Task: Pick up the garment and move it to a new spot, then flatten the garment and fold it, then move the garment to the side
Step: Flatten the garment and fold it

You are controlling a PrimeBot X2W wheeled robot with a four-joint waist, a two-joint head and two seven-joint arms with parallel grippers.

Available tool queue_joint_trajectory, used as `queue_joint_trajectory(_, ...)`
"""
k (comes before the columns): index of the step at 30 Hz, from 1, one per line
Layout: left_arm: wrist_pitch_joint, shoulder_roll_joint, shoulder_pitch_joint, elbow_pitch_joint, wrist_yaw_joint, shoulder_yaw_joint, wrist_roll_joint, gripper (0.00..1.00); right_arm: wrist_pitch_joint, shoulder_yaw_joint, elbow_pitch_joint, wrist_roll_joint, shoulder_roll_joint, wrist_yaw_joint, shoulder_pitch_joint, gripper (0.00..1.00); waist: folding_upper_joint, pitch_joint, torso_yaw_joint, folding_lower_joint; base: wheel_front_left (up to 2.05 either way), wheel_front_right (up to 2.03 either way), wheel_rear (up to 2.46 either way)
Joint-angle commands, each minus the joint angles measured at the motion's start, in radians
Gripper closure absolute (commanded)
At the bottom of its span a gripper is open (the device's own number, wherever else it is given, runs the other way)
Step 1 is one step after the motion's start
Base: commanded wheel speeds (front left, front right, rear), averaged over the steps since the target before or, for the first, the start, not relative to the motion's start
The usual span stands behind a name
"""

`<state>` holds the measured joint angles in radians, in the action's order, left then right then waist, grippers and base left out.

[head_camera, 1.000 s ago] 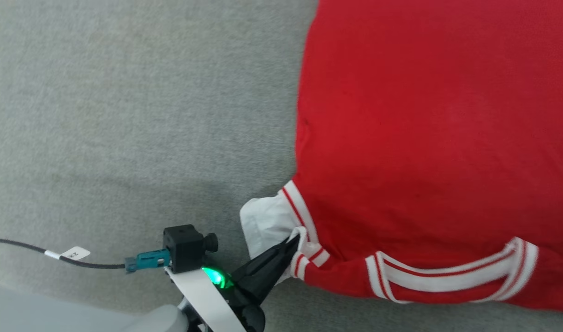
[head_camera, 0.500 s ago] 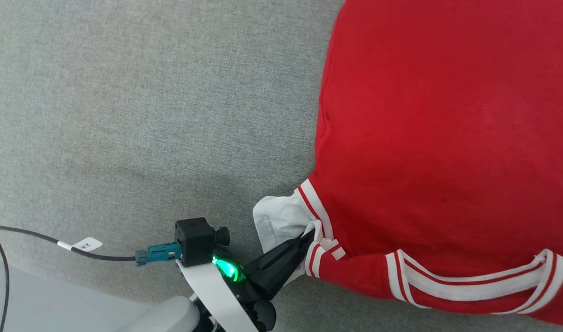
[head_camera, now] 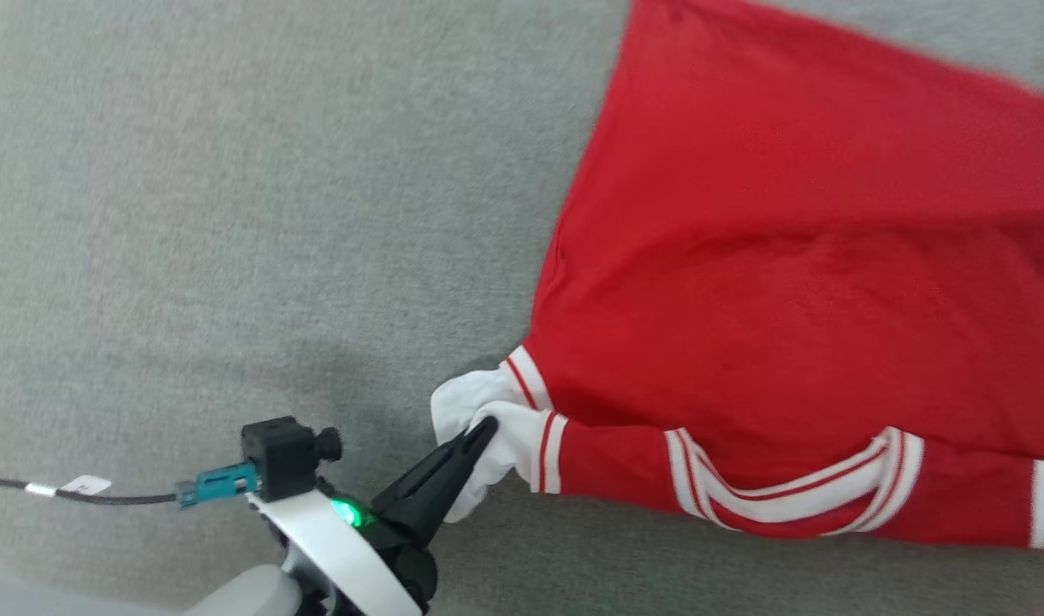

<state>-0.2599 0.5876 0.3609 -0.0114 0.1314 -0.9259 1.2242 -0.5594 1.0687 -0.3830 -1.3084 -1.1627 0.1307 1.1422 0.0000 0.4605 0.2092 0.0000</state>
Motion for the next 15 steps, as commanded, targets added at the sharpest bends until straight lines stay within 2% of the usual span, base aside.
queue_joint_trajectory(1, -0.005, 0.008, -0.019, 0.002, -0.003, 0.011, 0.007, 1.0, 0.026, 0.013, 0.037, -0.024, -0.023, 0.0, -0.055, 1.0, 0.0, -0.049, -0.044, 0.0, 0.0, 0.0, 0.0)
queue_joint_trajectory(8, -0.006, 0.032, -0.067, 0.005, -0.003, 0.043, 0.03, 1.0, 0.196, 0.087, 0.259, -0.144, -0.167, 0.0, -0.339, 1.0, 0.0, -0.094, -0.092, 0.0, 0.0, 0.0, 0.0)
queue_joint_trajectory(9, -0.006, 0.032, -0.067, 0.005, -0.003, 0.043, 0.03, 1.0, 0.196, 0.087, 0.259, -0.144, -0.167, 0.0, -0.339, 1.0, 0.0, -0.094, -0.092, 0.0, 0.0, 0.0, 0.0)
queue_joint_trajectory(15, -0.006, 0.043, -0.097, 0.003, -0.003, 0.09, 0.041, 1.0, 0.272, 0.172, 0.435, -0.159, -0.233, 0.0, -0.543, 1.0, 0.0, -0.106, -0.124, 0.0, 0.0, 0.0, 0.0)
